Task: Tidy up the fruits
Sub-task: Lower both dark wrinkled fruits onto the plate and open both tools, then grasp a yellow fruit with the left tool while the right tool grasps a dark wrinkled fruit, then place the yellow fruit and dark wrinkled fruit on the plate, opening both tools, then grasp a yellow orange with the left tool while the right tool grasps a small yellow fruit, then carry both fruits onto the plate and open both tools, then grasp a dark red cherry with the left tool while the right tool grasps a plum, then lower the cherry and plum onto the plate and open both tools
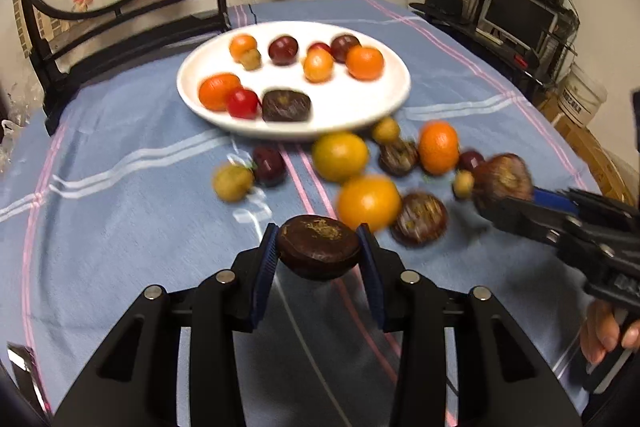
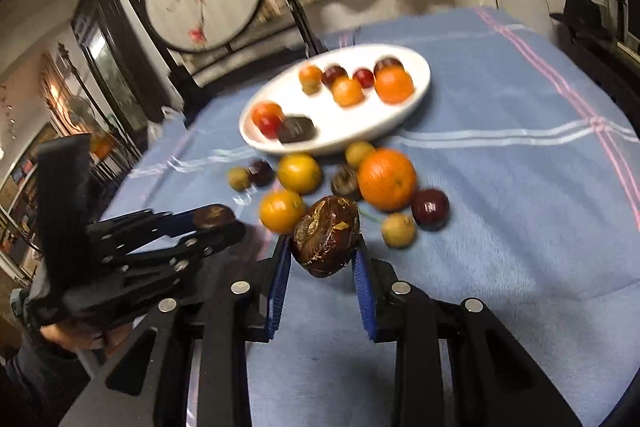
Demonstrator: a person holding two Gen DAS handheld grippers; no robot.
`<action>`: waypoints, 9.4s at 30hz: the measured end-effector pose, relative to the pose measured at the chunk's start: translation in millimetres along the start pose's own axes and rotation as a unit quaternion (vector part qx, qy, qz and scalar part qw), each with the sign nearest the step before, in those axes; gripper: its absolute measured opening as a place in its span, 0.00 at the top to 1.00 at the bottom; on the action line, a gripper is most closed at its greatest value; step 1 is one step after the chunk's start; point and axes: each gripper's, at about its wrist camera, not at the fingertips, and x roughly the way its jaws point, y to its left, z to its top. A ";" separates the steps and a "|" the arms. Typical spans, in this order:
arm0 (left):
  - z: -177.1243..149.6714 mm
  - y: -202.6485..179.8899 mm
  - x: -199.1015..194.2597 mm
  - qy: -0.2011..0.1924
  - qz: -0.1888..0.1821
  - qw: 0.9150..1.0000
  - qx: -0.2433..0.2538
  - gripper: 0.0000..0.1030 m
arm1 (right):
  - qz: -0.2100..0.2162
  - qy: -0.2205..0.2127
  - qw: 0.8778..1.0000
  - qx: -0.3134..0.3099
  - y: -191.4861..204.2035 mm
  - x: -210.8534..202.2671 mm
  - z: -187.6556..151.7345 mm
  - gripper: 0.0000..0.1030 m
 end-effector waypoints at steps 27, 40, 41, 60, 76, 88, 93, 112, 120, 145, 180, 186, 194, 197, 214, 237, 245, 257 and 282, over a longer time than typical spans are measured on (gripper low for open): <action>93.3 41.5 41.8 -0.044 0.056 0.992 -0.105 0.19 | -0.038 -0.006 0.999 -0.013 -7.3 62.6 89.7 0.45; 22.0 52.9 17.4 -0.009 0.072 0.990 -0.118 0.14 | -0.045 0.023 0.996 -0.075 20.1 34.1 32.4 0.45; 17.1 53.5 16.7 -0.005 0.068 0.991 -0.119 0.14 | -0.048 0.028 0.995 -0.081 22.5 33.6 25.8 0.45; -7.0 60.5 24.7 0.006 0.081 0.990 -0.111 0.14 | -0.130 0.079 0.975 -0.161 46.7 66.6 -21.6 0.60; 16.8 48.6 52.1 0.003 0.092 0.993 -0.073 0.61 | -0.090 0.065 0.991 -0.071 17.7 43.8 -2.5 0.60; 20.9 36.6 7.1 -0.022 0.021 0.997 -0.074 0.73 | -0.060 0.005 0.997 -0.040 17.3 19.8 7.5 0.60; 51.3 27.5 -12.5 -0.055 0.000 0.996 -0.076 0.73 | -0.057 -0.035 0.996 -0.058 33.8 4.7 33.6 0.60; 116.6 32.2 70.0 -0.023 0.025 0.994 -0.106 0.43 | -0.086 -0.006 0.996 -0.038 -1.2 92.3 95.0 0.42; 93.4 41.6 36.7 -0.046 0.026 0.990 -0.128 0.28 | -0.077 -0.010 0.997 -0.008 -13.0 69.1 91.2 0.38; -1.5 43.0 6.0 -0.019 0.045 0.991 -0.123 0.21 | -0.152 0.049 0.985 -0.064 -12.4 34.9 2.1 0.40; 6.6 -30.9 31.2 0.022 -0.011 1.000 -0.016 0.60 | -0.106 0.027 0.994 0.002 -23.7 21.2 9.5 0.78; 44.7 -3.7 2.7 -0.020 -0.006 0.999 -0.044 0.60 | -0.080 -0.024 0.996 -0.021 1.8 3.3 30.1 0.78; 95.3 23.9 22.7 -0.029 0.016 0.996 -0.085 0.61 | -0.083 -0.022 0.995 -0.050 18.3 43.8 85.4 0.78; 105.4 29.2 39.9 -0.018 0.020 0.996 -0.088 0.61 | -0.096 -0.006 0.994 -0.046 15.8 72.3 100.2 0.78; 90.0 35.1 20.1 -0.054 0.035 0.991 -0.120 0.29 | -0.097 0.002 0.995 0.036 -33.7 67.9 92.0 0.51; -5.4 44.0 21.2 -0.005 0.045 0.991 -0.127 0.25 | -0.188 0.053 0.979 -0.056 -34.1 47.0 16.5 0.51; -6.0 38.9 26.0 0.001 0.044 0.993 -0.113 0.25 | -0.185 0.060 0.979 -0.051 -38.8 62.8 26.4 0.72; 9.9 36.3 41.0 0.006 0.067 0.993 -0.094 0.27 | -0.157 0.037 0.986 -0.035 -31.2 35.1 24.7 0.72; 33.1 28.5 10.9 -0.023 0.031 0.997 -0.063 0.76 | -0.103 -0.011 0.994 -0.038 -3.5 16.3 30.0 0.72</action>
